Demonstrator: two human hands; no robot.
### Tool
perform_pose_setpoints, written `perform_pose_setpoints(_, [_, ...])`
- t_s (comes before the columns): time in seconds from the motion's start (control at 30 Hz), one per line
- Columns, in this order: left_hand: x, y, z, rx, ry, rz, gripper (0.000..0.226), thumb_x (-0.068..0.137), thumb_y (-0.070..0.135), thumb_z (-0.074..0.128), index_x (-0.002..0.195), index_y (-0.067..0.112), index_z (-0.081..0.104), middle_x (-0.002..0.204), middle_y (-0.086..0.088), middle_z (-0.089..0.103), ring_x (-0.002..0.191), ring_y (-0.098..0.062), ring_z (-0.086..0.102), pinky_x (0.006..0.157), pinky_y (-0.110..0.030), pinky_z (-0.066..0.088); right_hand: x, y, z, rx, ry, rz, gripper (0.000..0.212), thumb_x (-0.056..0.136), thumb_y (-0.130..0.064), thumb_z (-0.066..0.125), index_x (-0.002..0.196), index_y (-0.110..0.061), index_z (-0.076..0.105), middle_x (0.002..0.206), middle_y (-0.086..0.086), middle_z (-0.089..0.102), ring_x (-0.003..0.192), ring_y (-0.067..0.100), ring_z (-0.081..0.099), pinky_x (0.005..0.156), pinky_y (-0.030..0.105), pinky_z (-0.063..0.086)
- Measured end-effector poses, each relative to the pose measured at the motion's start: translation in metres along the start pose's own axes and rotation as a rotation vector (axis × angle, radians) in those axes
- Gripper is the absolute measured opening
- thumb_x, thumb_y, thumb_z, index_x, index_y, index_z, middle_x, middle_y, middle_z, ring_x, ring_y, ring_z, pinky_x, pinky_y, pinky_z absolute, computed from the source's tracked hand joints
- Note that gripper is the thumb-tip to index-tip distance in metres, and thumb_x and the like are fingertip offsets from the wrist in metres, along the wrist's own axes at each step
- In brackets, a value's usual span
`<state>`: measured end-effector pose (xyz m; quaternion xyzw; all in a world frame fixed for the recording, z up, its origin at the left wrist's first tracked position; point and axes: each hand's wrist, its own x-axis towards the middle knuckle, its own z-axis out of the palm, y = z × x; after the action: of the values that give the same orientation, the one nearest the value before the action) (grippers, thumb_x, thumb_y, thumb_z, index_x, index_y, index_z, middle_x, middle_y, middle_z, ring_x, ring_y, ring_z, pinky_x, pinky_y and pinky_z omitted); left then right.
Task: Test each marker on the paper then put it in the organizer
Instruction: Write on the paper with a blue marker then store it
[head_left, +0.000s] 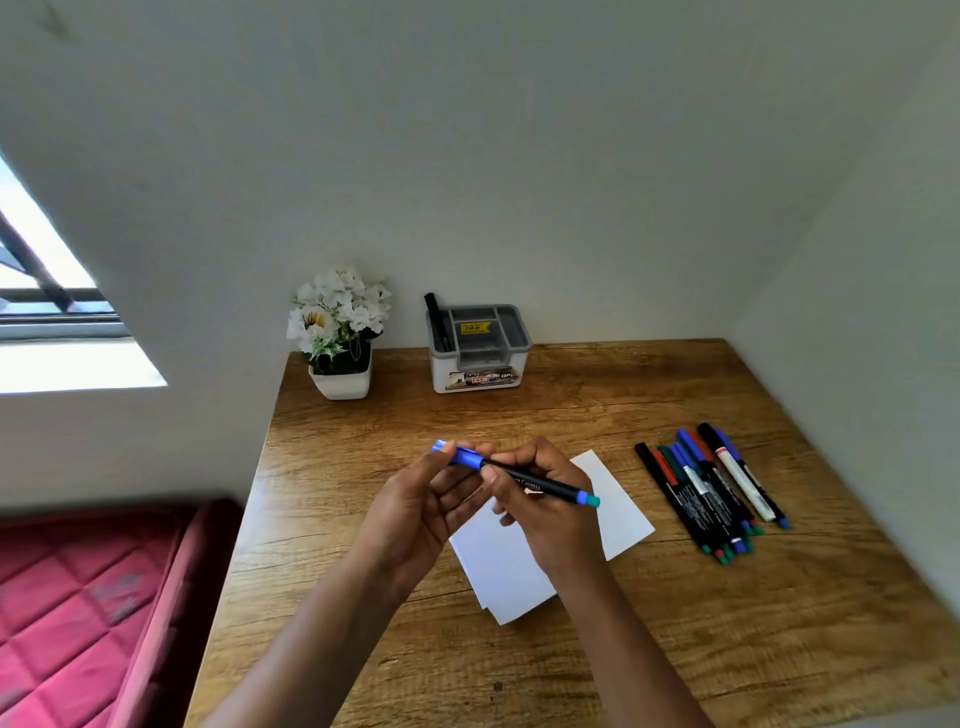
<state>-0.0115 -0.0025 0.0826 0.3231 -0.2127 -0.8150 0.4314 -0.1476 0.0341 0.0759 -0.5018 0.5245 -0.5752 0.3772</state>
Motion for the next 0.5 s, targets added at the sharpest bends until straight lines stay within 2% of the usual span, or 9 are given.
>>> perform_pose_setpoints(0.07, [0.0, 0.001, 0.0, 0.01, 0.01, 0.01, 0.023, 0.087, 0.022, 0.054, 0.092, 0.003, 0.066, 0.083, -0.011, 0.073, 0.076, -0.017, 0.071, 0.068, -0.027, 0.058, 0.002, -0.001, 0.0, -0.016, -0.019, -0.048, 0.007, 0.082, -0.003, 0.069, 0.088, -0.001, 0.066, 0.081, -0.02, 0.068, 0.077, 0.005, 0.067, 0.06, 0.012, 0.049])
perform_pose_setpoints(0.13, [0.002, 0.0, 0.0, 0.004, 0.025, 0.006, 0.022, 0.086, 0.022, 0.055, 0.088, 0.004, 0.068, 0.084, -0.012, 0.073, 0.077, -0.017, 0.071, 0.071, -0.029, 0.059, 0.002, 0.0, 0.001, 0.003, -0.011, -0.03, 0.006, 0.082, -0.003, 0.069, 0.087, -0.001, 0.065, 0.082, -0.015, 0.07, 0.07, 0.006, 0.066, 0.055, 0.012, 0.048])
perform_pose_setpoints(0.2, [0.006, -0.001, -0.001, 0.018, 0.023, 0.004, 0.023, 0.084, 0.023, 0.056, 0.09, 0.004, 0.068, 0.088, -0.013, 0.072, 0.08, -0.018, 0.07, 0.078, -0.03, 0.057, 0.001, 0.001, 0.006, 0.05, 0.016, 0.007, 0.005, 0.082, -0.005, 0.069, 0.085, -0.004, 0.064, 0.081, -0.007, 0.071, 0.059, 0.009, 0.063, 0.047, 0.018, 0.048])
perform_pose_setpoints(0.3, [0.008, 0.001, -0.001, 0.076, 0.009, 0.013, 0.028, 0.087, 0.024, 0.056, 0.1, 0.001, 0.065, 0.092, -0.015, 0.071, 0.082, -0.02, 0.069, 0.075, -0.029, 0.057, 0.0, 0.001, 0.007, 0.12, 0.028, 0.068, 0.009, 0.081, -0.008, 0.069, 0.088, -0.006, 0.065, 0.078, 0.002, 0.071, 0.056, 0.015, 0.064, 0.044, 0.023, 0.049])
perform_pose_setpoints(0.4, [0.01, 0.002, -0.004, 0.093, 0.031, 0.031, 0.027, 0.091, 0.022, 0.054, 0.097, 0.001, 0.069, 0.094, -0.017, 0.071, 0.08, -0.02, 0.07, 0.081, -0.032, 0.055, 0.006, -0.003, -0.005, 0.251, -0.069, 0.224, 0.019, 0.077, -0.008, 0.07, 0.096, -0.007, 0.067, 0.088, 0.007, 0.074, 0.068, 0.018, 0.069, 0.051, 0.026, 0.055])
perform_pose_setpoints(0.5, [0.017, -0.001, -0.013, 0.083, 0.079, 0.018, 0.024, 0.092, 0.021, 0.052, 0.09, 0.005, 0.07, 0.098, -0.017, 0.072, 0.083, -0.019, 0.07, 0.087, -0.032, 0.05, 0.009, -0.001, -0.018, 0.436, -0.18, 0.462, 0.021, 0.088, -0.003, 0.057, 0.106, -0.009, 0.066, 0.104, 0.016, 0.072, 0.077, 0.018, 0.071, 0.057, 0.027, 0.058])
